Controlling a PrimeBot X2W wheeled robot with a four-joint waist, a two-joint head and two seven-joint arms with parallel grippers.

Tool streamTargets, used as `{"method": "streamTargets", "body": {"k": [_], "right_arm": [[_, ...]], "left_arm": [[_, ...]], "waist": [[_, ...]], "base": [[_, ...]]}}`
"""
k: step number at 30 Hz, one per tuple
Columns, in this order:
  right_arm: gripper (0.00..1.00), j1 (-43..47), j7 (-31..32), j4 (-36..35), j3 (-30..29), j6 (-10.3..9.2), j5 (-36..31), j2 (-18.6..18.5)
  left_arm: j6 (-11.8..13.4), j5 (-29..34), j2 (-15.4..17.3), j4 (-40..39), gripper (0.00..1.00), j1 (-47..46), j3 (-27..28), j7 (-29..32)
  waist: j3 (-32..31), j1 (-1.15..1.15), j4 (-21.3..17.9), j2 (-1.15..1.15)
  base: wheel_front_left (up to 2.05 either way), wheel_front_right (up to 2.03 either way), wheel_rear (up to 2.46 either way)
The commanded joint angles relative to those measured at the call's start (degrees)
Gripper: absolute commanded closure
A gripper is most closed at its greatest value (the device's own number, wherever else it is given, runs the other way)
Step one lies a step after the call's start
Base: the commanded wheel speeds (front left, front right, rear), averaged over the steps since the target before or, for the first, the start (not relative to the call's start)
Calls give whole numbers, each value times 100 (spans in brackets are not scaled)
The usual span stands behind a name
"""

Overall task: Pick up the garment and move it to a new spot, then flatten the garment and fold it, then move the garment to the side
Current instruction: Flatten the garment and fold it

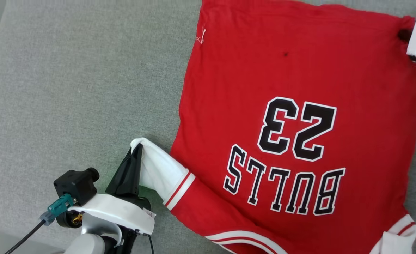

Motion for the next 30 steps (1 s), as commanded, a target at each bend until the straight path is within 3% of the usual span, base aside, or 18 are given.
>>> {"method": "streamTargets", "body": {"k": [1,8,11,16,21,23,30], "right_arm": [[100,147,-10,3,75,-4,48,-43],[100,440,-96,-576,943,-4,567,-605],[100,958,-70,-1266,1434,-4,1051,-1045],[100,1784,-26,-2011,1506,-4,1478,-1394],[100,3334,148,-2918,1077,-4,1715,-1643],[100,4137,177,-3259,805,-4,1743,-1587],[100,6765,246,-3882,-58,-4,1883,-831]], "left_arm": [[-6,-10,-6,15,100,8,15,-24],[142,-39,146,106,100,275,96,51],[309,-104,266,63,100,570,198,143],[506,-198,394,17,100,894,370,223],[706,-279,525,-75,100,1289,462,349],[760,-297,571,-107,100,1436,476,416],[930,-432,710,-213,100,1840,523,650]], "waist": [[-109,-1,-53,0],[-807,-1,-325,0],[-1258,-1,-564,0],[-1676,-1,-879,0],[-2151,-1,-1157,0],[-2303,-1,-1251,0],[-2677,-1,-1499,0]], "base": [[0,0,0],[0,0,0],[0,0,0],[0,0,0],[0,0,0],[0,0,0],[0,0,0]]}}
